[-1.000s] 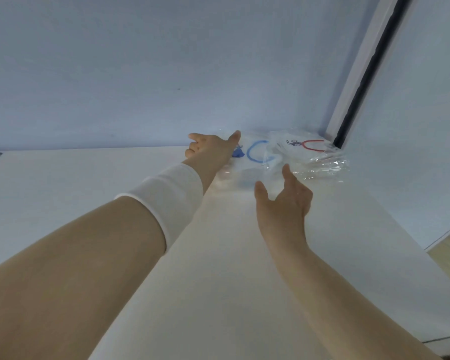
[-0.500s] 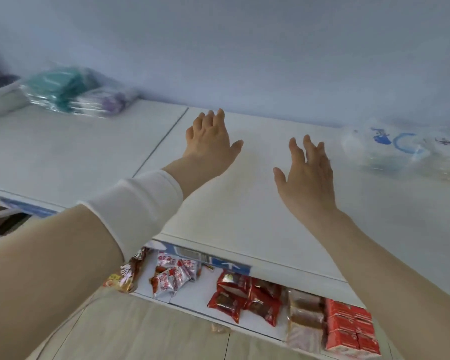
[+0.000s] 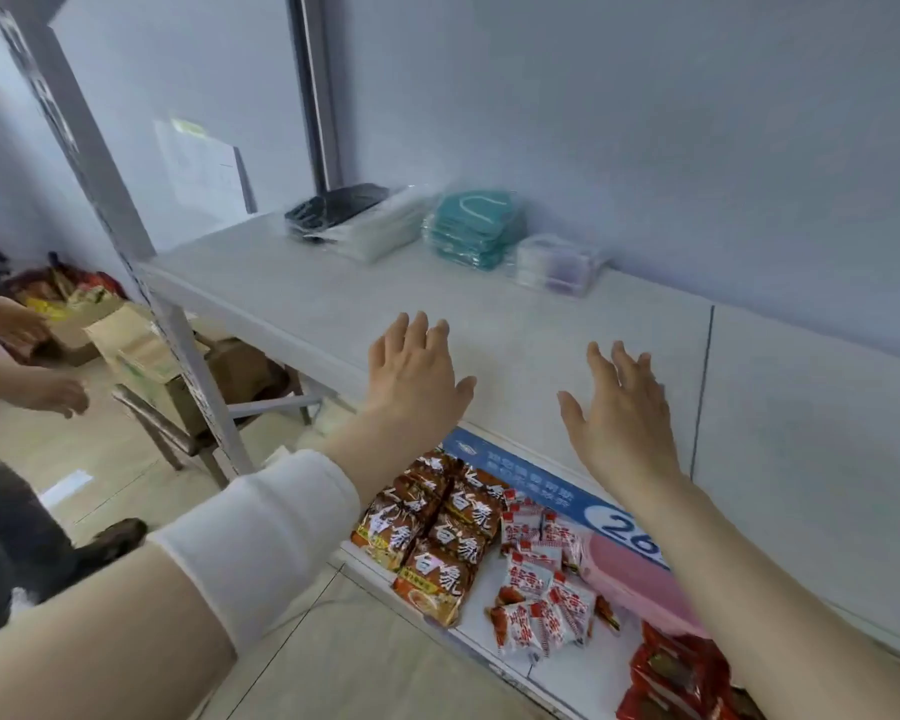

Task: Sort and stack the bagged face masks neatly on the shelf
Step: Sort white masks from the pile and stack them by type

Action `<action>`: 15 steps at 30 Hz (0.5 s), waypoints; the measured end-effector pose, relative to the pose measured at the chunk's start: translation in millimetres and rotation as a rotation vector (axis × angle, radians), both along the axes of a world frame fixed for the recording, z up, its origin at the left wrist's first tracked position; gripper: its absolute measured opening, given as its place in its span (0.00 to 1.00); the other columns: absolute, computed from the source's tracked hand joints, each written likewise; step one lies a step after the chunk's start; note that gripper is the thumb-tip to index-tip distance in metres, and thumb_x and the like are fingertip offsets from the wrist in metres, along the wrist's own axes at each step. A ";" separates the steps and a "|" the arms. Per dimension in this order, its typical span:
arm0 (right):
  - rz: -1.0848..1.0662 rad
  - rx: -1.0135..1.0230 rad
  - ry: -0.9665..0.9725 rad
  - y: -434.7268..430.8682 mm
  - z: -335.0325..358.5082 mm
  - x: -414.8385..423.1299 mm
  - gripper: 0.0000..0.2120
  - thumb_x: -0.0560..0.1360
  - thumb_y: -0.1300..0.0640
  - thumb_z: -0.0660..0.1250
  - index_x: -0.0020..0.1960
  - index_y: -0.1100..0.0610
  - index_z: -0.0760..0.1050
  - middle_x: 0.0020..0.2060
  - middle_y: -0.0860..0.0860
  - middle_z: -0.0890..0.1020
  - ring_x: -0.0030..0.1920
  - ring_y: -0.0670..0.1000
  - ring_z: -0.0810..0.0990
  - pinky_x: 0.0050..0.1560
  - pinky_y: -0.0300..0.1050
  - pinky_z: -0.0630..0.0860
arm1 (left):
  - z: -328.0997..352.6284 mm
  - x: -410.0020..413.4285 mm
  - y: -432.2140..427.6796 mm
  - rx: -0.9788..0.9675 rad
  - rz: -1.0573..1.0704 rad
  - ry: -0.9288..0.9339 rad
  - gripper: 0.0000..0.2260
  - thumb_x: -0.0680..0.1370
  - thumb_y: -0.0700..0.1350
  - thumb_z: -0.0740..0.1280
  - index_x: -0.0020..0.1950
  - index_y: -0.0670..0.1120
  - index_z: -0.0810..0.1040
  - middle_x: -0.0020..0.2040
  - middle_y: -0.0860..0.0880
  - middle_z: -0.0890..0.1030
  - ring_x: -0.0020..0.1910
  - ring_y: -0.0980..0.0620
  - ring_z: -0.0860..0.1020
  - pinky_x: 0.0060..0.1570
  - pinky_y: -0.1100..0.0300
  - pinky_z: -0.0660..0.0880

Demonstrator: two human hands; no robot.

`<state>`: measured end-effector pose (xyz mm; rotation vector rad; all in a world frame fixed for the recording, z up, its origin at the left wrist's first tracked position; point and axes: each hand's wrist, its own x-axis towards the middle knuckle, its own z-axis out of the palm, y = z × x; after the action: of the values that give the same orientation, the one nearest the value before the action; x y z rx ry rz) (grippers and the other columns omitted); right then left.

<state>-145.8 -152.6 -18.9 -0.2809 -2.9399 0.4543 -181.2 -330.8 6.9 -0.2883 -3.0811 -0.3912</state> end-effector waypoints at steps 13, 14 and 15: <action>-0.315 -0.358 0.141 4.5 -4.7 -135.2 0.30 0.79 0.46 0.57 0.75 0.60 0.54 0.72 0.60 0.62 0.73 0.57 0.60 0.70 0.50 0.57 | -9.1 -138.4 3.4 0.051 -0.251 0.038 0.30 0.81 0.54 0.57 0.77 0.44 0.49 0.78 0.46 0.48 0.77 0.46 0.44 0.73 0.53 0.43; -0.358 -0.420 0.160 10.8 -0.1 -149.4 0.31 0.79 0.45 0.57 0.75 0.61 0.55 0.72 0.60 0.63 0.72 0.57 0.61 0.69 0.49 0.58 | -5.7 -149.7 6.7 0.039 -0.275 0.061 0.30 0.81 0.54 0.56 0.77 0.44 0.49 0.78 0.46 0.48 0.77 0.46 0.44 0.73 0.53 0.43; -0.408 -0.476 0.171 17.3 6.2 -165.4 0.33 0.78 0.43 0.57 0.74 0.62 0.56 0.72 0.60 0.63 0.72 0.58 0.62 0.69 0.48 0.59 | -2.1 -161.0 10.3 0.028 -0.303 0.084 0.30 0.81 0.54 0.56 0.77 0.44 0.48 0.78 0.46 0.48 0.77 0.46 0.43 0.73 0.53 0.42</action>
<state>-311.1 -135.2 -12.7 -0.8280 -2.4775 1.0428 -342.1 -320.5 4.9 -0.7537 -2.9490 -0.4165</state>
